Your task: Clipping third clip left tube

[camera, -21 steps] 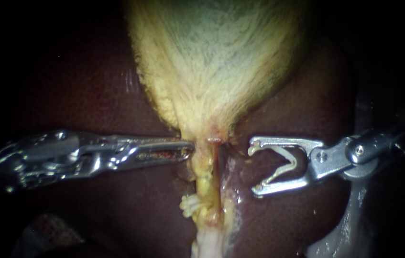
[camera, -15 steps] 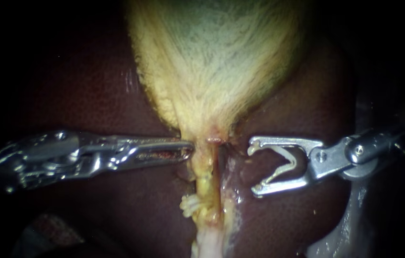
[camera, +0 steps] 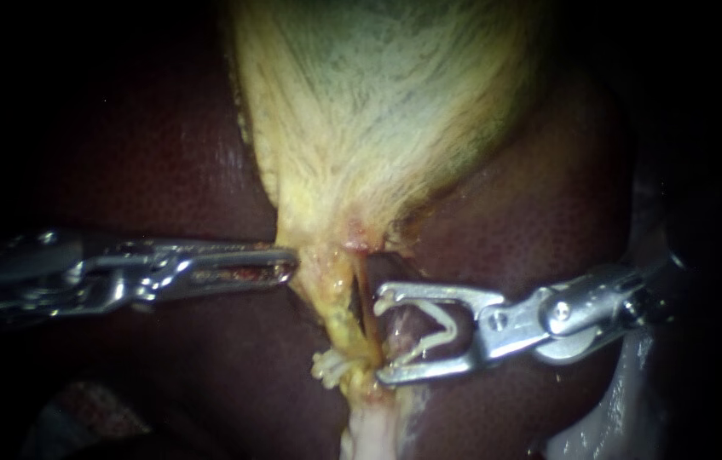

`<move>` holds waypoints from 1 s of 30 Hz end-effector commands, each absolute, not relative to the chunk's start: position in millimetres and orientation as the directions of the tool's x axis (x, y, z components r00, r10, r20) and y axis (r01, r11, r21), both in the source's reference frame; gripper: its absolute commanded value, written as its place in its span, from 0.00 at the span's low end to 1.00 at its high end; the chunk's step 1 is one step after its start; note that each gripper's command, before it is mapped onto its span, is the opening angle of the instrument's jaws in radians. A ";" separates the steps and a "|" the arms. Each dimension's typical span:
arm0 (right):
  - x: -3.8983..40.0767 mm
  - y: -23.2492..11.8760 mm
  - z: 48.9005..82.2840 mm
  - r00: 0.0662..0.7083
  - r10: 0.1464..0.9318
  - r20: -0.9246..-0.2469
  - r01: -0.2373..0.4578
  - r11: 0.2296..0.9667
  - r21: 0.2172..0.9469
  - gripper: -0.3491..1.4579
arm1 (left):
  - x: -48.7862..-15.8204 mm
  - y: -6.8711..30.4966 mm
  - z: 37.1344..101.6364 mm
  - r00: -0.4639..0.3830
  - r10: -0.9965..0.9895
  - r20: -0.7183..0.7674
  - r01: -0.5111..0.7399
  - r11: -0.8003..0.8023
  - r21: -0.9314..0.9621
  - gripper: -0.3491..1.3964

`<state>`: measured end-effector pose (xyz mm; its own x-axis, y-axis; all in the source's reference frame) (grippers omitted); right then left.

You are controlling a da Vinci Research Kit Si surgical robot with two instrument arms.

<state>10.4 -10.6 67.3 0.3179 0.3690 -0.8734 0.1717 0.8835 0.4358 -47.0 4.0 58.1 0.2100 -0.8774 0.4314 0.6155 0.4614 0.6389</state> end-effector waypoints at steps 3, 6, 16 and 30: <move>10.8 -10.4 68.7 0.319 0.380 -0.868 0.162 0.880 0.446 0.52 | -47.1 3.8 57.8 0.211 -0.878 0.430 0.618 0.460 0.637 0.00; 11.2 -10.3 70.0 0.322 0.387 -0.864 0.155 0.879 0.452 0.52 | -47.2 3.8 57.6 0.210 -0.878 0.430 0.619 0.460 0.637 0.00; 12.3 -10.2 73.0 0.329 0.389 -0.861 0.144 0.880 0.452 0.52 | -47.6 3.5 56.9 0.206 -0.879 0.431 0.621 0.458 0.636 0.00; 15.2 -13.6 71.3 0.351 0.455 -0.818 0.225 0.808 0.545 0.50 | -48.4 3.5 57.3 0.205 -0.878 0.432 0.624 0.457 0.634 0.00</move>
<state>15.2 -13.8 71.3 0.3533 0.4572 -0.8162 0.2353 0.8010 0.5505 -48.5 3.5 57.4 0.2040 -0.8783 0.4324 0.6250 0.4568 0.6330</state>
